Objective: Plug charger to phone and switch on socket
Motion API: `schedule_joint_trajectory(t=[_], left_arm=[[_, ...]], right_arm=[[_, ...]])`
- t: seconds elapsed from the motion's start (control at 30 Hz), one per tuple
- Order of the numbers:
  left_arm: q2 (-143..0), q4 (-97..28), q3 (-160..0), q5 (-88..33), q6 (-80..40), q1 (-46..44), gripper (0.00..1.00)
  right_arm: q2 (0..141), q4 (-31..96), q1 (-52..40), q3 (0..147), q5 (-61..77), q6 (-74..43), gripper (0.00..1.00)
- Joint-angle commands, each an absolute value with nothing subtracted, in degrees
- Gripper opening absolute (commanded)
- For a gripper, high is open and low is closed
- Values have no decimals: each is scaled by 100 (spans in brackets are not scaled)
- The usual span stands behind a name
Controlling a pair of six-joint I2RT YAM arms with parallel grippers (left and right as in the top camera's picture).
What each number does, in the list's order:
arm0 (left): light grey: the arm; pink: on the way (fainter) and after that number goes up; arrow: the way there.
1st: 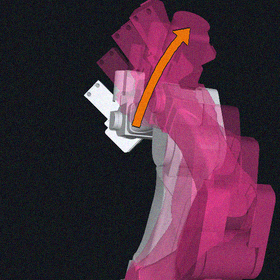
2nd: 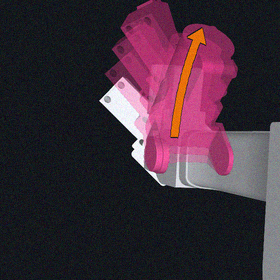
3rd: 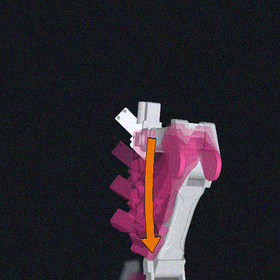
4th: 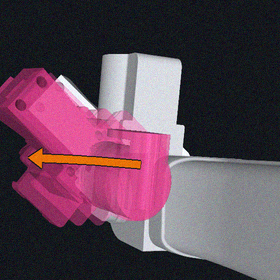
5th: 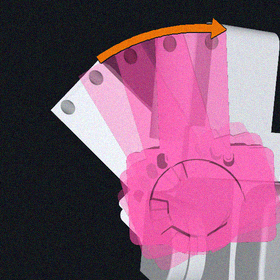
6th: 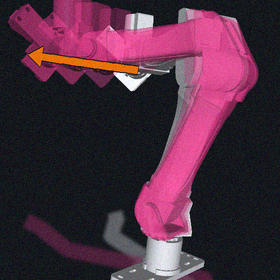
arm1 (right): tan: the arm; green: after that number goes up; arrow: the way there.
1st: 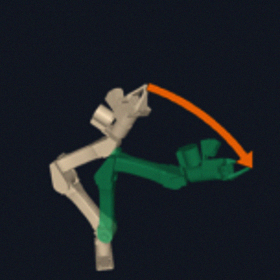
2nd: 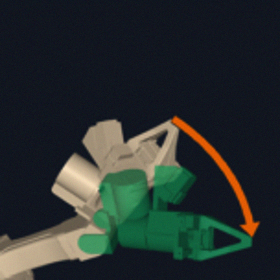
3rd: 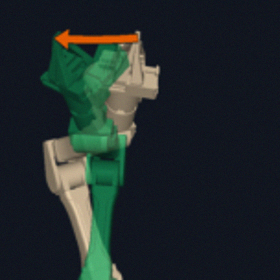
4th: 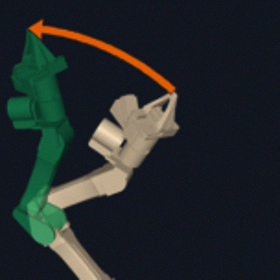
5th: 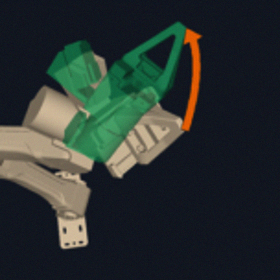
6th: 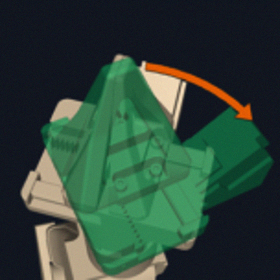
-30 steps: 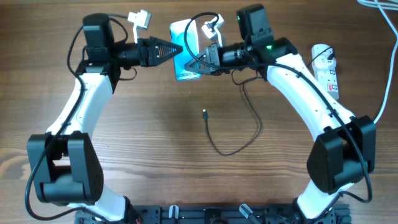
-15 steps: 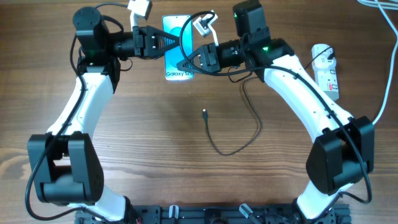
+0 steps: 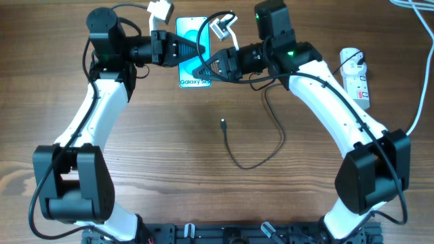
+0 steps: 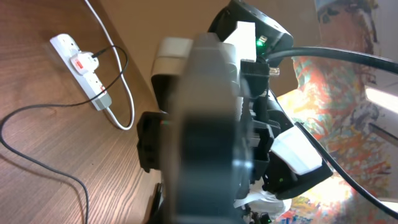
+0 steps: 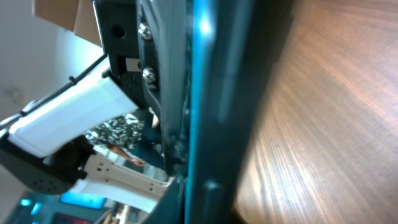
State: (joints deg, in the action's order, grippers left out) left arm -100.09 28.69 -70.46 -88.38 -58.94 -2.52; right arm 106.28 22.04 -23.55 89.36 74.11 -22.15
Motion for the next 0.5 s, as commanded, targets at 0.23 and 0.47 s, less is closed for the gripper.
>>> schedule_joint_trajectory(t=[0.23, 0.47], left_arm=[[-10066, 2445, -7111, -8965, -5830, 209, 4], [-10119, -1127, -6853, -6353, -4381, 226, 4]], right_arm=[[10617, 2585, -2392, 8927, 7046, -1920, 66], [10617, 4237, -2429, 8927, 5621, -991, 67]])
